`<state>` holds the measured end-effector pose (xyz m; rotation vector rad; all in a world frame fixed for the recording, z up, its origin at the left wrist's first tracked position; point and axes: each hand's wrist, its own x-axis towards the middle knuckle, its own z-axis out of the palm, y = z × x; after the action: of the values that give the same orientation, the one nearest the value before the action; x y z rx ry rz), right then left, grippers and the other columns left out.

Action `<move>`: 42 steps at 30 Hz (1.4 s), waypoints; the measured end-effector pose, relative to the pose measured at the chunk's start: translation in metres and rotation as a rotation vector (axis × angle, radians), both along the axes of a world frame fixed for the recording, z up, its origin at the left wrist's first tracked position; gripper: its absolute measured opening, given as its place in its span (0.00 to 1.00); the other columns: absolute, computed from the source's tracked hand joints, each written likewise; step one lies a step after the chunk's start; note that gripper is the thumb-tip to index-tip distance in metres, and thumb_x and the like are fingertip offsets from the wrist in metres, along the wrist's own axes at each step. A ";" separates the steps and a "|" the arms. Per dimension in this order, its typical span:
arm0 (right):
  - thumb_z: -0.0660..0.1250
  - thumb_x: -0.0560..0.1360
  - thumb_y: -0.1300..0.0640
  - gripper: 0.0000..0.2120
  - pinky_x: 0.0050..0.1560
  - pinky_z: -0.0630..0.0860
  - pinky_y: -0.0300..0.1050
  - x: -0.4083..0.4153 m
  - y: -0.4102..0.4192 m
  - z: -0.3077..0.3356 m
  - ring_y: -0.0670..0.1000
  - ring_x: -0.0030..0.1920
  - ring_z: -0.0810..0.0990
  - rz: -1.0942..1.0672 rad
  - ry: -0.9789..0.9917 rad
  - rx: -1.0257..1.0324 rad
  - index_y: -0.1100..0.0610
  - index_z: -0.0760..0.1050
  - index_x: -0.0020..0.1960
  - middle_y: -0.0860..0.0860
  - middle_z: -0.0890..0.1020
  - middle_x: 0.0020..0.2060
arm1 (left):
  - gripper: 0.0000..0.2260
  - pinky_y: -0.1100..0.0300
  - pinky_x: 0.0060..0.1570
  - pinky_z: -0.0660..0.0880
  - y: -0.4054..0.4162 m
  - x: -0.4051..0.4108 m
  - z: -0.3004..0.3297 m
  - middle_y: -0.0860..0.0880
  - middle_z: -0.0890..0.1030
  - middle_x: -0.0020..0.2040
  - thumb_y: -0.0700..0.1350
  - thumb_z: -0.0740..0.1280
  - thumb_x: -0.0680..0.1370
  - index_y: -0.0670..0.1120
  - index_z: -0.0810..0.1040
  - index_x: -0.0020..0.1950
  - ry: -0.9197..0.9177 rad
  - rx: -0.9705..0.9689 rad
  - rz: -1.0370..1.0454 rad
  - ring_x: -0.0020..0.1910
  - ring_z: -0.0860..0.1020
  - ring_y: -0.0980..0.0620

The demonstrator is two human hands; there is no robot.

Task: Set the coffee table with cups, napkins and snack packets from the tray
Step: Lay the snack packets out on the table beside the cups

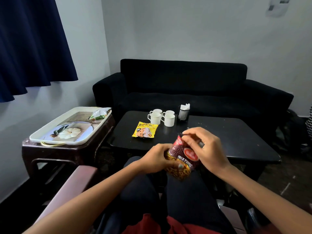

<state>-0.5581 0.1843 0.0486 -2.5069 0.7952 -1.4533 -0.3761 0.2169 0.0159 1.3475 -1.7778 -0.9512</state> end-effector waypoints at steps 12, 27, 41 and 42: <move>0.66 0.75 0.53 0.14 0.50 0.76 0.38 0.001 -0.007 -0.008 0.45 0.53 0.79 0.022 -0.254 0.747 0.49 0.70 0.61 0.47 0.79 0.53 | 0.28 0.47 0.56 0.78 -0.011 0.008 0.003 0.45 0.85 0.52 0.54 0.76 0.64 0.43 0.77 0.60 0.764 0.330 0.257 0.53 0.82 0.45; 0.69 0.73 0.64 0.14 0.57 0.77 0.54 0.052 -0.085 -0.063 0.55 0.52 0.81 -0.062 -0.466 1.139 0.60 0.74 0.58 0.54 0.83 0.49 | 0.10 0.62 0.36 0.73 -0.083 0.017 -0.009 0.54 0.81 0.46 0.54 0.62 0.79 0.49 0.76 0.52 0.444 0.417 0.412 0.42 0.78 0.58; 0.68 0.74 0.62 0.16 0.57 0.76 0.56 0.087 -0.187 -0.125 0.58 0.53 0.78 -0.352 -0.427 1.258 0.62 0.71 0.61 0.58 0.80 0.53 | 0.30 0.44 0.70 0.60 -0.169 0.076 -0.066 0.48 0.58 0.77 0.59 0.61 0.78 0.50 0.56 0.76 -0.610 0.282 0.432 0.74 0.57 0.45; 0.67 0.75 0.62 0.17 0.57 0.75 0.55 0.091 -0.192 -0.126 0.57 0.52 0.78 -0.342 -0.416 1.266 0.62 0.70 0.63 0.57 0.79 0.53 | 0.31 0.43 0.70 0.58 -0.175 0.080 -0.069 0.49 0.55 0.78 0.59 0.60 0.78 0.49 0.55 0.76 -0.633 0.263 0.449 0.75 0.54 0.45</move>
<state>-0.4671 -0.0076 -0.0779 -1.1275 1.4521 -0.9354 -0.2958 0.0415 -0.0532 2.2884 -1.6832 -0.5480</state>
